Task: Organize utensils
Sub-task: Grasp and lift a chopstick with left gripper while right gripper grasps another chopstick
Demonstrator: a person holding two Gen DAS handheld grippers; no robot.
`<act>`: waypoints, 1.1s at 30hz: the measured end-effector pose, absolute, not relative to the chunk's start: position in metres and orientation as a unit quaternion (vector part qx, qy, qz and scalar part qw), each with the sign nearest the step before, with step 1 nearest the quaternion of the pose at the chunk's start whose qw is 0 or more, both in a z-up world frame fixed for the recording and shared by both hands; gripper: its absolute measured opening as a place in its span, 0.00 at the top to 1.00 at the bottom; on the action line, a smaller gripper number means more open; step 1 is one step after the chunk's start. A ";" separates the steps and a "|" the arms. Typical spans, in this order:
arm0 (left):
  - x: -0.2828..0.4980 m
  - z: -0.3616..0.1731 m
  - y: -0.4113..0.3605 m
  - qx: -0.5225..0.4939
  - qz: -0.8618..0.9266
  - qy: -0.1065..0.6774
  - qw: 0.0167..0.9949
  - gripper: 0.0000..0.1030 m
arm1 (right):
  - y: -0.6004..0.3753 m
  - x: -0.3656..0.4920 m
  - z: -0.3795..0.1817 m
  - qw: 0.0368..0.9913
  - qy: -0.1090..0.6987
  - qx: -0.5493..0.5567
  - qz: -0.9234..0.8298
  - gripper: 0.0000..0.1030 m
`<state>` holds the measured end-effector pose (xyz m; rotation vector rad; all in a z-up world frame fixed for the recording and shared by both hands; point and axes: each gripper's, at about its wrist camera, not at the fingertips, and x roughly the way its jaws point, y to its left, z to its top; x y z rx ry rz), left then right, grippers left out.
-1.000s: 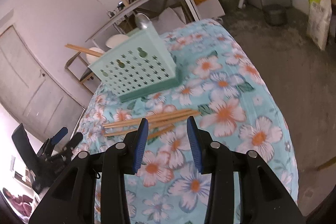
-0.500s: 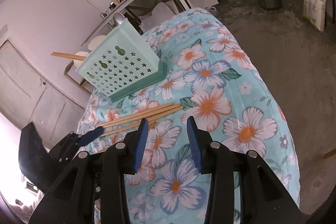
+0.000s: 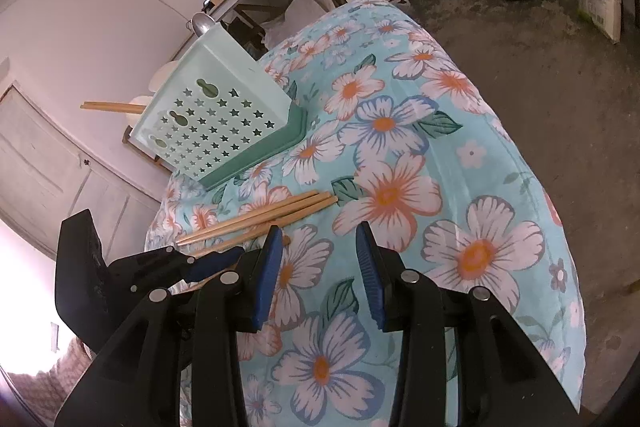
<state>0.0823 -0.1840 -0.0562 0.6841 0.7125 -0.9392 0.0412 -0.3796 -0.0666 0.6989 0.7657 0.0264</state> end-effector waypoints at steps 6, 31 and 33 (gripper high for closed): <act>0.080 -0.049 -0.185 0.317 -0.431 0.319 0.782 0.95 | -0.382 0.039 -0.066 0.869 0.363 0.336 0.011 0.63; 0.080 0.068 -0.064 0.085 -0.321 0.247 0.911 0.95 | -0.356 0.056 -0.067 0.819 0.366 0.436 0.074 0.63; 0.080 0.072 -0.053 0.072 -0.314 0.244 0.915 0.95 | -0.359 0.058 -0.075 0.804 0.372 0.459 0.073 0.63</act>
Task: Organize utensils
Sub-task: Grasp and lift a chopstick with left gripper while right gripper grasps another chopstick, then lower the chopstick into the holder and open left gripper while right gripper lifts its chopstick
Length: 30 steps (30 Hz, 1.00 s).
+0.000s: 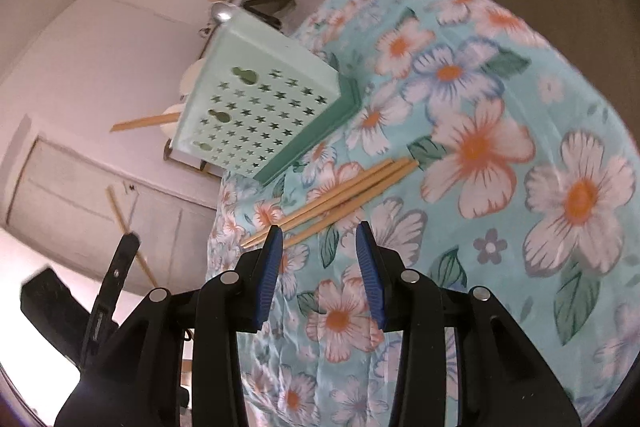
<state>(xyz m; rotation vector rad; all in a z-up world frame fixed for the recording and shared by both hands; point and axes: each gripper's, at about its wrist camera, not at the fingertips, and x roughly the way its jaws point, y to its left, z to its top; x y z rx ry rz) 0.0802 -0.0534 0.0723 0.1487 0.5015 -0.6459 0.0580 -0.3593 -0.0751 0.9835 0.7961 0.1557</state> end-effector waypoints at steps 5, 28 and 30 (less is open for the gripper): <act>0.080 0.077 -0.037 0.050 -0.307 0.237 0.920 0.95 | -0.363 0.070 -0.093 0.776 0.383 0.498 0.053 0.63; 0.075 0.081 -0.028 0.022 -0.321 0.237 0.917 0.95 | -0.381 0.101 -0.135 0.718 0.353 0.600 -0.007 0.89; 0.075 0.081 -0.028 0.021 -0.320 0.237 0.917 0.95 | -0.382 0.100 -0.135 0.716 0.350 0.604 -0.002 0.89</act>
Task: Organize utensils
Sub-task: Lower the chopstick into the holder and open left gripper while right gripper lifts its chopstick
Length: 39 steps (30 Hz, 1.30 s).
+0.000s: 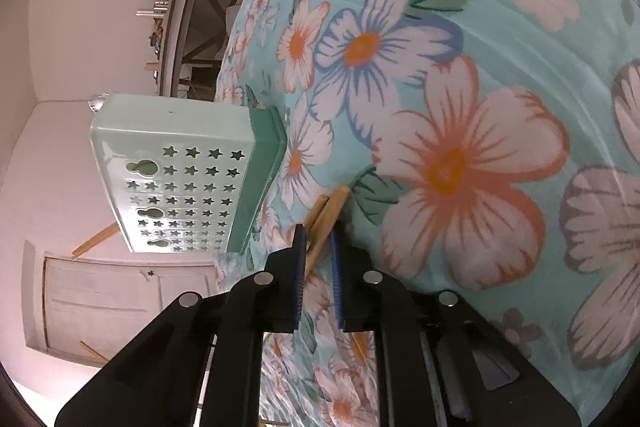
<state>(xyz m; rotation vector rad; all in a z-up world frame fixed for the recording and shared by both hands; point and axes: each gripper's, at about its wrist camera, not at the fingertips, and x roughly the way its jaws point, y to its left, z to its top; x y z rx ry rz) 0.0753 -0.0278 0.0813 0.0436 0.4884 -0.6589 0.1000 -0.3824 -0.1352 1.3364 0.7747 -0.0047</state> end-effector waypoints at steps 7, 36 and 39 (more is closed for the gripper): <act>0.076 0.082 -0.029 0.024 -0.320 0.236 0.917 0.95 | -0.383 0.088 -0.134 0.712 0.340 0.615 0.012 0.89; 0.080 0.135 -0.039 -0.017 -0.309 0.162 0.937 0.95 | -0.362 0.040 0.045 0.910 0.189 0.361 0.074 0.94; 0.083 0.147 -0.042 -0.020 -0.307 0.144 0.940 0.95 | -0.365 0.036 0.053 0.914 0.177 0.356 0.076 0.94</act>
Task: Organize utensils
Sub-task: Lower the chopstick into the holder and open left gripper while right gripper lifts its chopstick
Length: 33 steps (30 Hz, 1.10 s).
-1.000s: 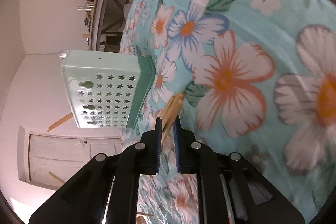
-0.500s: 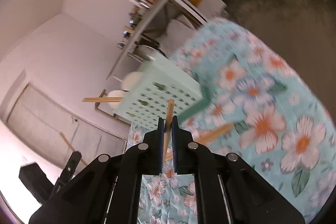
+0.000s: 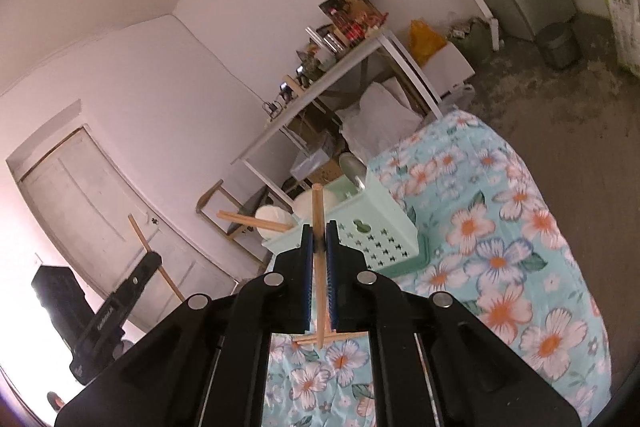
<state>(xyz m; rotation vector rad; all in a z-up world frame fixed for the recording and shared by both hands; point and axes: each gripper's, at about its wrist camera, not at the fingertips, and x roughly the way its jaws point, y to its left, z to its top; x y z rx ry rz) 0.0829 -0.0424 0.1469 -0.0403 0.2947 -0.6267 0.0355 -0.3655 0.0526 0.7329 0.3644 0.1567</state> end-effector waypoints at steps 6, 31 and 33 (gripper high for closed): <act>0.099 0.178 -0.055 -0.030 -0.293 0.096 0.951 0.95 | -0.375 0.033 0.058 0.916 0.166 0.356 0.079 0.94; 0.219 0.174 -0.135 -0.091 -0.249 0.056 0.962 0.95 | -0.390 0.073 0.033 0.901 0.178 0.379 0.111 0.94; 0.222 0.168 -0.136 -0.092 -0.251 0.054 0.962 0.95 | -0.391 0.075 0.031 0.900 0.181 0.380 0.110 0.94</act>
